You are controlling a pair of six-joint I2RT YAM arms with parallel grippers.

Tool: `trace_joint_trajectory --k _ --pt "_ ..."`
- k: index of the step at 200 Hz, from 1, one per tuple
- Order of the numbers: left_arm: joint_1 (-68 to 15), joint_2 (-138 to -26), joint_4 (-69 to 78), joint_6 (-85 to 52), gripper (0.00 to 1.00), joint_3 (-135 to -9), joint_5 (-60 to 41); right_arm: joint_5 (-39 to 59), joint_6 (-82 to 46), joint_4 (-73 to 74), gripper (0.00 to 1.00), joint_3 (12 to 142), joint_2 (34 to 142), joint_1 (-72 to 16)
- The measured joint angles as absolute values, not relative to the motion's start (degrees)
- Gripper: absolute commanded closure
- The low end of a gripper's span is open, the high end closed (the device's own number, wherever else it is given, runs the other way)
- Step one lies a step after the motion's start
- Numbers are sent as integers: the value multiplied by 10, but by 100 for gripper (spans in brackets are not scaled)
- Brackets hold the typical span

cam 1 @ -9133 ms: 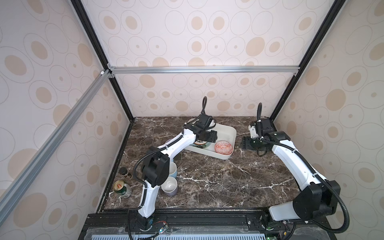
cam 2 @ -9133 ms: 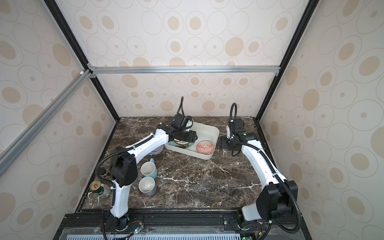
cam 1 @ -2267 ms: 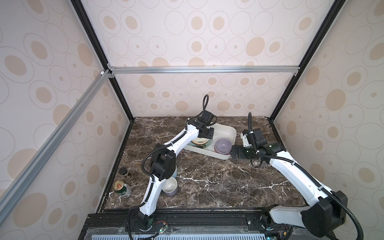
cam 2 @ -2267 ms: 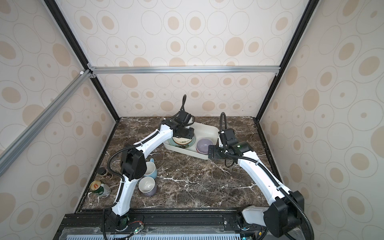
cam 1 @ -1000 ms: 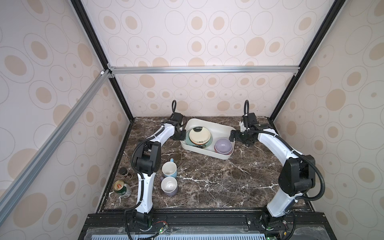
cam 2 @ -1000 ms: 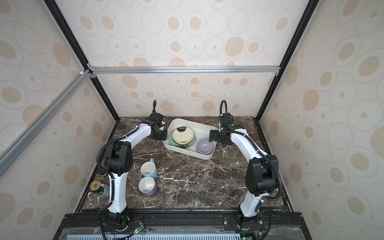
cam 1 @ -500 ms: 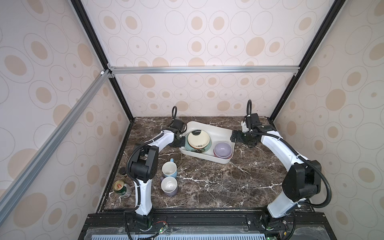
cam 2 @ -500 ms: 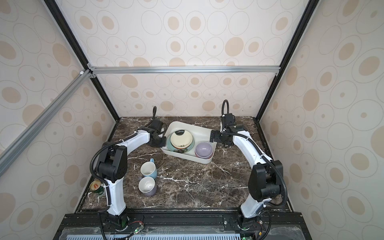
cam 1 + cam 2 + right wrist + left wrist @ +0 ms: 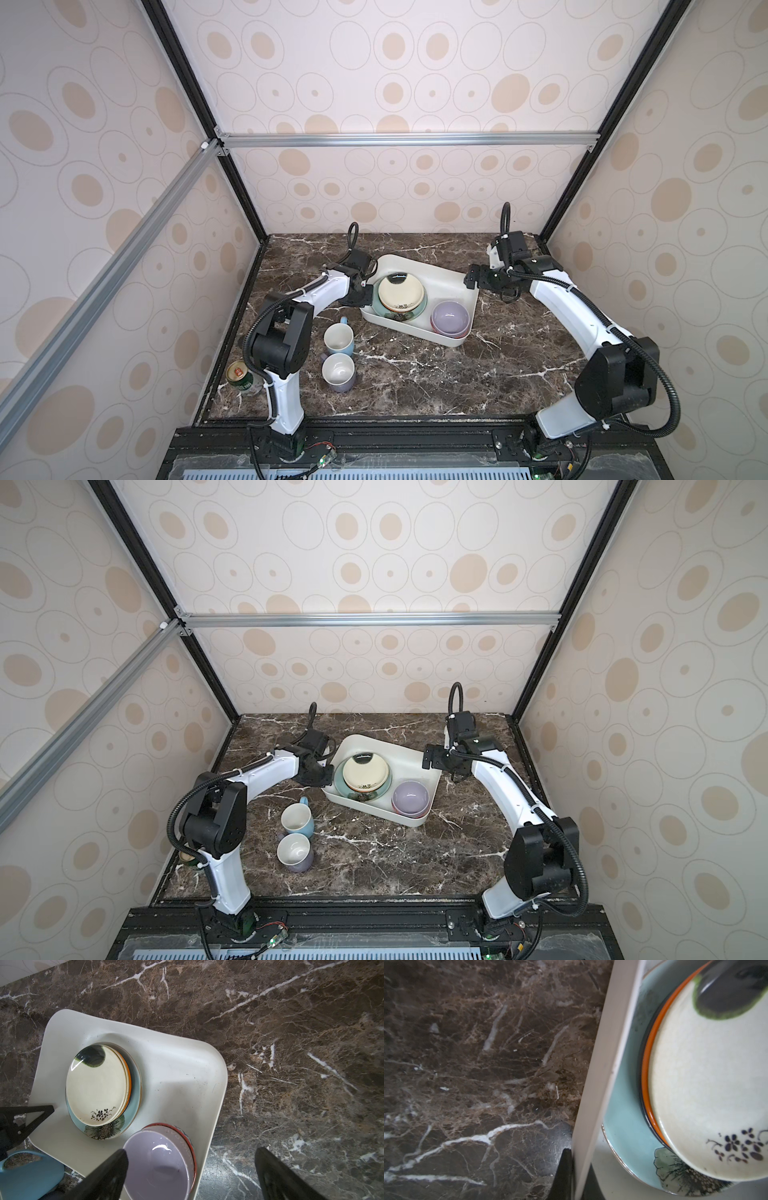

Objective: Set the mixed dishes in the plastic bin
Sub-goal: 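Move the left gripper down over the light blue mug beside the bin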

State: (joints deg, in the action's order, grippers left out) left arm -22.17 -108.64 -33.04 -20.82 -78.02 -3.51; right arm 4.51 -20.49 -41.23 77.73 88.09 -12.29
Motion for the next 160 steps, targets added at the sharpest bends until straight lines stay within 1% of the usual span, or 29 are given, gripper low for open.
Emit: trace_joint_trajectory --k 111,160 --pt "-266 -1028 -313 -263 90 -707 -40 60 -205 -404 1 739 870 -123" --pt "-277 -999 -308 -276 86 -679 -52 60 -205 -396 1 725 870 -123"
